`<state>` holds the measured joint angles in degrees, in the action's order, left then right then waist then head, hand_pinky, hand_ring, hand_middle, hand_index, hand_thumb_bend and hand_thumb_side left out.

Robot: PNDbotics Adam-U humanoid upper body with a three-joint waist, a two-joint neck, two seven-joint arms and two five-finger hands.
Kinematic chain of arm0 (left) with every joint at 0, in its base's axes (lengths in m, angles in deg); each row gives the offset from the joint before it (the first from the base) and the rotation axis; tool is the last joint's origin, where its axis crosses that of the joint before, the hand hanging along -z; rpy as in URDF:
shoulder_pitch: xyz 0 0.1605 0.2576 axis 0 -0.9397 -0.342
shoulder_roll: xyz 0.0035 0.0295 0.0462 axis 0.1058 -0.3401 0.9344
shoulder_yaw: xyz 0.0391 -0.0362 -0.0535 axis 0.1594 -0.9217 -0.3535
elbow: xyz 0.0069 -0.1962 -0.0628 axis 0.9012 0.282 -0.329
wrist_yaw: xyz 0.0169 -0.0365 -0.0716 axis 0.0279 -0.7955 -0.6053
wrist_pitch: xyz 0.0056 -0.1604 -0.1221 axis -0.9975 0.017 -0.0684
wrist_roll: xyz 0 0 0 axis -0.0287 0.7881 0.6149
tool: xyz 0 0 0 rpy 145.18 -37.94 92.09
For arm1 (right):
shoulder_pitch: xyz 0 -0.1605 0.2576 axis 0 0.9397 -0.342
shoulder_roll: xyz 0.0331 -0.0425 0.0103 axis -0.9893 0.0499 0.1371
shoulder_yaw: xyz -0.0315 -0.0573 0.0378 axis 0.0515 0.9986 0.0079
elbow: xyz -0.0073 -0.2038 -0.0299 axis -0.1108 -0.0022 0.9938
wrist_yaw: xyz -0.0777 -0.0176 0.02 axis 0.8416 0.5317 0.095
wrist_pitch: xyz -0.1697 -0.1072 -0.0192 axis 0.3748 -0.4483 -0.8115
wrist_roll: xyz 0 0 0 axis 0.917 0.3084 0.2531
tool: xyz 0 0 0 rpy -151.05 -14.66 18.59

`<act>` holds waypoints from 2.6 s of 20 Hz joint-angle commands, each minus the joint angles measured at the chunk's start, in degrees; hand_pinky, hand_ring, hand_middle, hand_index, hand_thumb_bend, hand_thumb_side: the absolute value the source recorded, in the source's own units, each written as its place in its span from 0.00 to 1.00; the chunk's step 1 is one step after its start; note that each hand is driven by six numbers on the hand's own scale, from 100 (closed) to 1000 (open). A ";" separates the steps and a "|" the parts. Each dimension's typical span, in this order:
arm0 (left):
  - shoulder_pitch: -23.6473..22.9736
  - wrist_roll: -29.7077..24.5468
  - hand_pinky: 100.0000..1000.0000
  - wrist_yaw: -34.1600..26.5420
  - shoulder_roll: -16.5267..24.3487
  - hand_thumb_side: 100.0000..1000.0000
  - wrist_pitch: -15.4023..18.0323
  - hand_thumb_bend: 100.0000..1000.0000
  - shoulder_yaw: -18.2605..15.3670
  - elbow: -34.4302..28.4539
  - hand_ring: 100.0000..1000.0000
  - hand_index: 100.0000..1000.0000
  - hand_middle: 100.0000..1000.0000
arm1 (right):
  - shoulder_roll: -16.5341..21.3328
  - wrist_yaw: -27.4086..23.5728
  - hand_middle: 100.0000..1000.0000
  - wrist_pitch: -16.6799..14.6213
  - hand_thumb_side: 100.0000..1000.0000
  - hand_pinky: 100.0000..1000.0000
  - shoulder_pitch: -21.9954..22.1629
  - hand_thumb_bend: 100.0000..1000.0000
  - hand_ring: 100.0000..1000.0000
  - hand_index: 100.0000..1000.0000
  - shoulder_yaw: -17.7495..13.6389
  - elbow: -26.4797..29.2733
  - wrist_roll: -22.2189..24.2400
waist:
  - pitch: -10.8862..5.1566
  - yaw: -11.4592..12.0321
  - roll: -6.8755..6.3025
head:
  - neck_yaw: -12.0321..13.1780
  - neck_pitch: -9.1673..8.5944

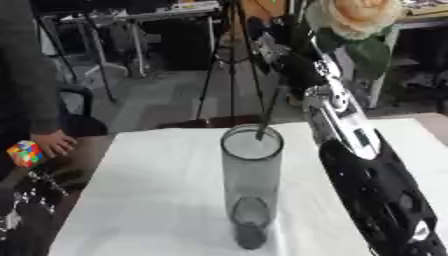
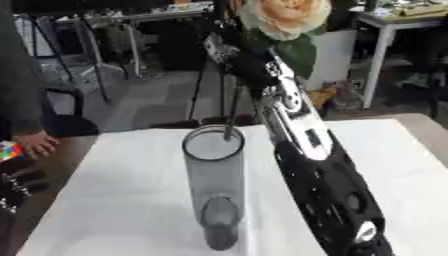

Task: Arrange flowers into the vase.

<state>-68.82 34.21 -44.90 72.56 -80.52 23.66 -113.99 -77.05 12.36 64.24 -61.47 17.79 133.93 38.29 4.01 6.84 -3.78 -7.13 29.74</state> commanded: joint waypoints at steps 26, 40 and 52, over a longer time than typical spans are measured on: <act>0.55 0.00 0.65 0.24 0.37 0.85 0.13 1.00 -0.62 -0.59 0.68 0.76 0.69 | 1.31 -5.61 0.00 -0.85 0.05 0.00 -2.69 0.12 0.00 0.02 0.70 10.86 -2.90 | -0.29 -0.50 -0.13 | 0.05 0.75; 0.40 -0.02 0.65 0.28 0.37 0.85 0.15 1.00 -0.65 -0.49 0.68 0.76 0.69 | 1.33 -7.74 0.00 -0.56 0.04 0.00 -2.29 0.12 0.00 0.02 1.72 13.54 -2.90 | -0.60 -0.87 -0.02 | 0.00 1.04; 0.05 0.00 0.65 0.39 0.54 0.85 0.17 1.00 -0.76 -0.29 0.68 0.76 0.68 | 1.55 -10.33 0.00 -0.03 0.04 0.00 -0.79 0.12 0.00 0.02 3.48 17.05 -2.13 | -1.03 -1.71 0.06 | 0.19 1.52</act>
<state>-69.31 34.21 -44.68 72.29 -80.52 23.35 -113.63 -76.46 2.73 64.19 -61.30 21.23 149.64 35.98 3.95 5.12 -3.76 -7.12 30.77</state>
